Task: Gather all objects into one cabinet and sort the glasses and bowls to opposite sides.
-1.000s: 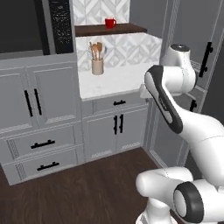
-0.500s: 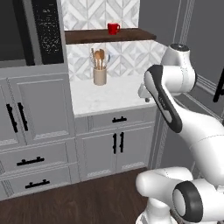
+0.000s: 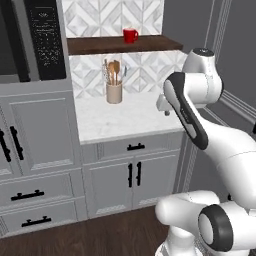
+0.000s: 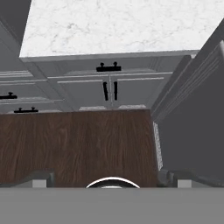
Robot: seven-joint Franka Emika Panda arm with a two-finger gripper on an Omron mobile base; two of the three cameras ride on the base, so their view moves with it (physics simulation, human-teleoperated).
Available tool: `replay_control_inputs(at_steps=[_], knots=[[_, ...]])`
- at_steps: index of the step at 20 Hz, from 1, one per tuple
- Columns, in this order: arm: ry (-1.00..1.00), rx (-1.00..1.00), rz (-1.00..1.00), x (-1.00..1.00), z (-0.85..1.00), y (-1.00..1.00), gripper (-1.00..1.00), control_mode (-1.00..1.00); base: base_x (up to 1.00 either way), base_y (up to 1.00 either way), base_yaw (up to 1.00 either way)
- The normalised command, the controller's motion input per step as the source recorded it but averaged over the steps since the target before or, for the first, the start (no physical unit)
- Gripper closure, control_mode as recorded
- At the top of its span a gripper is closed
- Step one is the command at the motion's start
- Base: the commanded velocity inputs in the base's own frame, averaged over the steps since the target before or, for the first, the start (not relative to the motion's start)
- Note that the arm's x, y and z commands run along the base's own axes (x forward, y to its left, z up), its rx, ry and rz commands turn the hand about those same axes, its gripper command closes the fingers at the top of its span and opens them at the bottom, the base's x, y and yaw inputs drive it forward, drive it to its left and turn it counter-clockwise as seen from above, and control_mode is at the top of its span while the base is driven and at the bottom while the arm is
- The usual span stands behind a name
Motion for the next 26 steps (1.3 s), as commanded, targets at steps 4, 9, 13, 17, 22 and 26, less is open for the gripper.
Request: replay_control_inputs(at_steps=[4,9,13,17,22,26], knots=[[0.00,0.00,0.00,0.00,0.00,0.00,-1.00,1.00,1.00,0.25,0.00],[0.00,0.00,0.00,0.00,0.00,0.00,-1.00,1.00,0.89,0.01,0.00],[0.00,0.00,0.00,0.00,0.00,0.00,-1.00,1.00,0.99,0.00,0.00],[0.00,0.00,0.00,0.00,0.00,0.00,-1.00,1.00,1.00,0.00,0.00],[0.00,0.00,0.00,0.00,0.00,0.00,-1.00,1.00,0.83,0.00,0.00],[0.00,0.00,0.00,0.00,0.00,0.00,-1.00,1.00,0.02,0.00,0.00]])
